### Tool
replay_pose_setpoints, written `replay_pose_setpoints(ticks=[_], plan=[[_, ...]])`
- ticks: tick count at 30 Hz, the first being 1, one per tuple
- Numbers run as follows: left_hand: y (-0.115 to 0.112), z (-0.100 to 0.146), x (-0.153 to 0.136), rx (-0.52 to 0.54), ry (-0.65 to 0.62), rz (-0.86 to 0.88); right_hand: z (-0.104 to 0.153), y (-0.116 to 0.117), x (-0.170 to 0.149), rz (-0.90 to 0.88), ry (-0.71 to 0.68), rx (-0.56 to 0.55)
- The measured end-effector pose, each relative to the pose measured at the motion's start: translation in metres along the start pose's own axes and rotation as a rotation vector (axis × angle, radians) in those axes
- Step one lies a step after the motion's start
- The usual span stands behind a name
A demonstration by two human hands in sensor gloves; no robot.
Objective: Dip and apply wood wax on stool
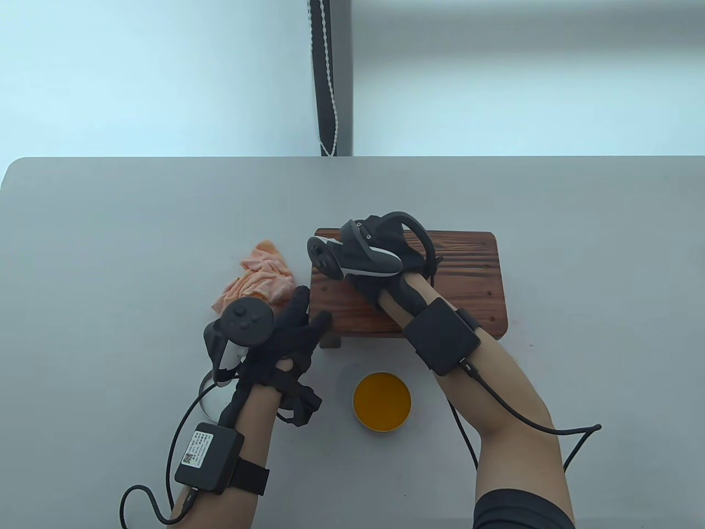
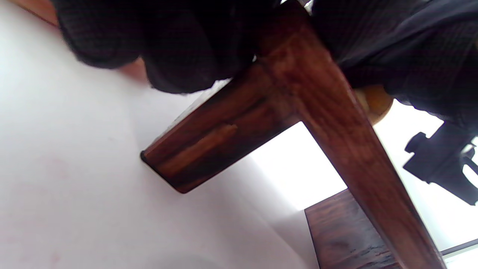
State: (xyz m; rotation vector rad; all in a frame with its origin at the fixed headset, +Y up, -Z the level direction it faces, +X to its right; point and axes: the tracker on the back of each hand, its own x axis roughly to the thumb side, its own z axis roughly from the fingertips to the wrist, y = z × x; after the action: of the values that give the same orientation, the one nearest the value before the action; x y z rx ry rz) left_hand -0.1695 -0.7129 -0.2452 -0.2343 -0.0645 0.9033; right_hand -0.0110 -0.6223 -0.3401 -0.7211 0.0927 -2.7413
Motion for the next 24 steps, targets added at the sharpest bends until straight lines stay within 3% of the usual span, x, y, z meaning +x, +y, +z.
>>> replay_pose_setpoints(ticks=[2,5,8,11,17,20,24], plan=[[0.0,0.0,0.0,0.001,0.0,-0.001,0.01,-0.004,0.005,0.053,-0.026,0.038],[0.0,0.0,0.0,0.007,-0.002,-0.005,0.017,-0.008,0.01,-0.052,-0.068,0.041],[0.0,0.0,0.0,0.003,0.003,-0.003,0.008,-0.002,0.006,-0.041,-0.01,-0.021],[0.0,0.0,-0.001,0.001,0.005,0.007,0.0,0.002,-0.006,-0.025,0.041,0.003],[0.0,-0.001,-0.001,-0.009,0.006,0.012,0.018,-0.006,0.006,-0.01,-0.055,0.052],[0.0,-0.001,-0.001,-0.007,0.006,0.005,0.009,0.001,0.002,0.013,-0.004,-0.037],[0.0,0.0,-0.001,-0.006,0.007,0.006,0.004,0.003,-0.011,0.004,0.047,0.012]])
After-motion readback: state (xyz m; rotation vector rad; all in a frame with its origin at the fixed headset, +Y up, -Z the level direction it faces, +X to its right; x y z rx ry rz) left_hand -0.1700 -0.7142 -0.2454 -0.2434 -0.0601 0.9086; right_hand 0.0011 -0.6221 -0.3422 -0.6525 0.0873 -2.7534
